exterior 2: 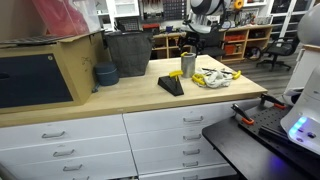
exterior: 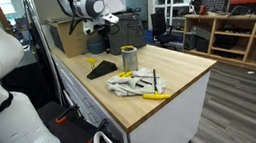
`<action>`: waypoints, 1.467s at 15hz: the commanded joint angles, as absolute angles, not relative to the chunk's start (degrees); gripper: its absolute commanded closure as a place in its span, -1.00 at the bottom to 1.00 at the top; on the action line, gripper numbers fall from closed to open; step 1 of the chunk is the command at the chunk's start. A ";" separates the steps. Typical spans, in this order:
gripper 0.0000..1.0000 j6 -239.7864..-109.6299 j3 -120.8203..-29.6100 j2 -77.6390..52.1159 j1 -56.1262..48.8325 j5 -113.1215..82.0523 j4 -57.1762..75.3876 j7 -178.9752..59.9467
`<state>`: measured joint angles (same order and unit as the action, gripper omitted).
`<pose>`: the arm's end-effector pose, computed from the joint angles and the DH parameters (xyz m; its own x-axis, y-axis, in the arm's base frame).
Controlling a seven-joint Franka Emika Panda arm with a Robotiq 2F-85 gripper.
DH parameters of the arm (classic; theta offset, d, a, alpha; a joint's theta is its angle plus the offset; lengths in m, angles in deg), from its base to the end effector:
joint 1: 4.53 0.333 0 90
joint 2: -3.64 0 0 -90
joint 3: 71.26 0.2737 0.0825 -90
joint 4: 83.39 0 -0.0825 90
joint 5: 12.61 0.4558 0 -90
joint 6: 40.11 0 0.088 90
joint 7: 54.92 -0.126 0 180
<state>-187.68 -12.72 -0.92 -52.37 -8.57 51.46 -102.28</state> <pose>0.5619 0.1129 0.2165 0.7599 -0.6492 0.0327 -0.6305 -0.7484 -0.2058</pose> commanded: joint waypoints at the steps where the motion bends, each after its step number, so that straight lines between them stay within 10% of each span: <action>1: -1.00 -171.96 -26.49 7.89 -40.75 -6.02 46.81 -92.55; 9: -1.00 -151.67 -55.93 10.44 -12.85 -24.70 38.28 -86.53; 22: -1.00 -157.14 -61.75 5.28 -4.18 -27.41 40.12 -88.03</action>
<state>-154.71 -60.28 8.47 -6.22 -25.38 40.52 -87.76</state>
